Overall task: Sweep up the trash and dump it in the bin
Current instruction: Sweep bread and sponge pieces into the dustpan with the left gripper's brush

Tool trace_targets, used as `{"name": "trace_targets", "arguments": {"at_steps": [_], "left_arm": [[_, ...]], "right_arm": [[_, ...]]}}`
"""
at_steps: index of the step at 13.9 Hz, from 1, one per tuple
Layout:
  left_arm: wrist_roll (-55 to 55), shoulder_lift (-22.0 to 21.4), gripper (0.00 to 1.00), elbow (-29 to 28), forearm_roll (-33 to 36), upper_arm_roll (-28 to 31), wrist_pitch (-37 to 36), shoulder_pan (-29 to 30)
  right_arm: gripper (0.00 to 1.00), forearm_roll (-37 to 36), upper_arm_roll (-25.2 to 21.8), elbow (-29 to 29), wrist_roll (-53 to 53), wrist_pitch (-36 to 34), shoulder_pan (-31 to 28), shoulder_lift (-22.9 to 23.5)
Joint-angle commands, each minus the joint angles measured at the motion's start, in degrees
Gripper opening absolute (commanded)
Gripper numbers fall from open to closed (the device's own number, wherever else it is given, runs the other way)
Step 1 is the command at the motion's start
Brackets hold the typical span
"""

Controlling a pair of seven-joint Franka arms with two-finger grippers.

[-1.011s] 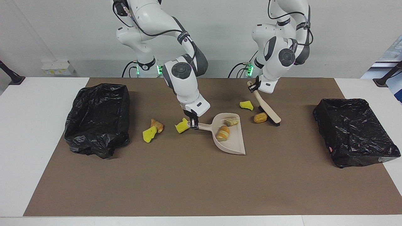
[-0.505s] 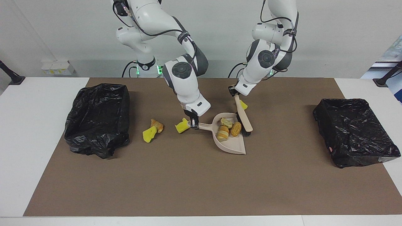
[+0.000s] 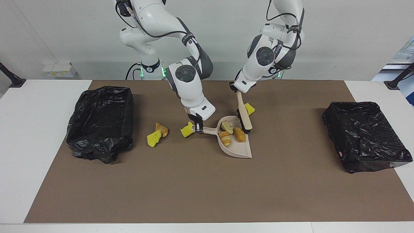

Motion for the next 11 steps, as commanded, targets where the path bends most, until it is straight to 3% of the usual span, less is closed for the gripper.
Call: {"name": "trace_targets", "arguments": {"at_steps": [1, 3, 6, 11], "left_arm": [[-6.54, -5.22, 0.0, -5.44, 1.35, 0.17, -0.47, -1.25], [-6.64, -9.17, 0.0, -10.19, 1.35, -0.45, -0.46, -1.25], [-6.99, -9.8, 0.0, -14.07, 1.26, -0.98, 1.46, -2.21], [-2.24, -4.19, 0.0, -14.35, 0.57, -0.98, 9.61, -1.86]], "right_arm": [[0.0, 1.57, 0.55, -8.06, -5.32, 0.27, -0.33, -5.71], [0.0, 1.74, 0.55, -13.15, -6.4, 2.72, 0.54, -8.34], [0.0, 1.74, 0.55, -15.9, -6.22, 4.32, 2.22, -9.85], [0.0, 1.83, 0.55, -15.81, -4.03, 4.58, 2.92, -9.59]]}}
